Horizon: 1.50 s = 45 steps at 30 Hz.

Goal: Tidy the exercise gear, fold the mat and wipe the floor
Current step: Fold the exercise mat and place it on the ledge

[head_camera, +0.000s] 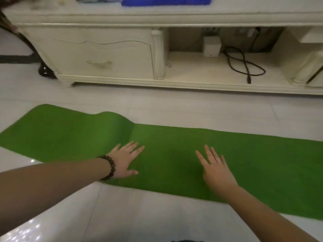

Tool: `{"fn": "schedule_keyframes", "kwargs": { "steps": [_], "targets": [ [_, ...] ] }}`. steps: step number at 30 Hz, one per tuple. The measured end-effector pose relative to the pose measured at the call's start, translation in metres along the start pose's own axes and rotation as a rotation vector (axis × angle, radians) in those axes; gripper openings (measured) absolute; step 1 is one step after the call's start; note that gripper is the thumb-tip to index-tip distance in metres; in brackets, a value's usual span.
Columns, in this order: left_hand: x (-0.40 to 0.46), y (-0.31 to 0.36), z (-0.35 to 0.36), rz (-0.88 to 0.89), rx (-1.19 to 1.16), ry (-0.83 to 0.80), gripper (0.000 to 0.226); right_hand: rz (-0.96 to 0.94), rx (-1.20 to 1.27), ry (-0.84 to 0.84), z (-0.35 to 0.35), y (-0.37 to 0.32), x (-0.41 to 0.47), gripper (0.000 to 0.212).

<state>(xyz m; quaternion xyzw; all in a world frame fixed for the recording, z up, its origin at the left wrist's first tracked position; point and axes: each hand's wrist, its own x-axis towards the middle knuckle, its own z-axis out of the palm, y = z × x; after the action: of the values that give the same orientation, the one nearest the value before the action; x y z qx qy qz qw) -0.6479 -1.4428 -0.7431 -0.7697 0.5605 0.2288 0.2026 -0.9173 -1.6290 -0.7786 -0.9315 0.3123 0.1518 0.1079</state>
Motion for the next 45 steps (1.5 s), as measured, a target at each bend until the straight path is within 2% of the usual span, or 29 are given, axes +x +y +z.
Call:
{"fn": "schedule_keyframes", "kwargs": {
  "steps": [5,10,13,16,19,24,29,32,34,35,36,38,41,43,45],
  "targets": [
    [-0.071,-0.162,0.047,-0.255,-0.006,0.076,0.097,-0.2,-0.124,-0.022,-0.035,-0.137,0.065,0.079],
    [-0.097,-0.28,0.132,-0.411,-0.063,0.068,0.104,-0.307,-0.198,-0.163,-0.034,-0.274,0.119,0.079],
    [-0.082,-0.316,0.169,-0.393,-0.066,0.025,0.106,-0.339,-0.194,-0.259,-0.012,-0.342,0.144,0.073],
    [-0.058,-0.328,0.192,-0.24,-0.036,0.006,0.103,-0.26,-0.195,-0.309,0.026,-0.384,0.155,0.081],
    [-0.034,-0.328,0.205,-0.101,0.003,0.009,0.095,-0.133,-0.147,-0.296,0.061,-0.403,0.154,0.084],
    [-0.016,-0.335,0.209,-0.054,0.049,0.031,0.071,-0.038,-0.096,-0.208,0.079,-0.407,0.155,0.075],
    [-0.03,-0.337,0.205,-0.09,0.045,0.075,0.084,-0.11,-0.119,-0.15,0.089,-0.4,0.156,0.091],
    [-0.047,-0.33,0.22,-0.098,0.099,0.075,0.082,-0.129,-0.077,-0.178,0.099,-0.401,0.153,0.081],
    [-0.049,-0.332,0.243,-0.124,0.04,0.045,0.085,-0.13,-0.065,-0.204,0.11,-0.401,0.152,0.072],
    [-0.048,-0.333,0.253,-0.128,-0.01,0.098,0.086,-0.125,-0.074,-0.199,0.117,-0.401,0.151,0.069],
    [-0.047,-0.331,0.258,-0.113,-0.028,0.186,0.081,-0.117,-0.094,-0.165,0.123,-0.401,0.151,0.068],
    [-0.046,-0.326,0.254,-0.101,-0.124,0.107,0.076,-0.073,-0.108,-0.121,0.128,-0.403,0.15,0.065],
    [-0.037,-0.31,0.253,-0.151,-0.215,0.137,0.081,-0.045,-0.106,-0.091,0.13,-0.41,0.157,0.062],
    [-0.03,-0.303,0.255,-0.229,-0.265,0.226,0.08,-0.06,-0.093,-0.069,0.131,-0.417,0.162,0.062],
    [-0.028,-0.302,0.253,-0.245,-0.237,0.194,0.08,-0.068,-0.067,-0.089,0.132,-0.418,0.163,0.062]
  ]
}}
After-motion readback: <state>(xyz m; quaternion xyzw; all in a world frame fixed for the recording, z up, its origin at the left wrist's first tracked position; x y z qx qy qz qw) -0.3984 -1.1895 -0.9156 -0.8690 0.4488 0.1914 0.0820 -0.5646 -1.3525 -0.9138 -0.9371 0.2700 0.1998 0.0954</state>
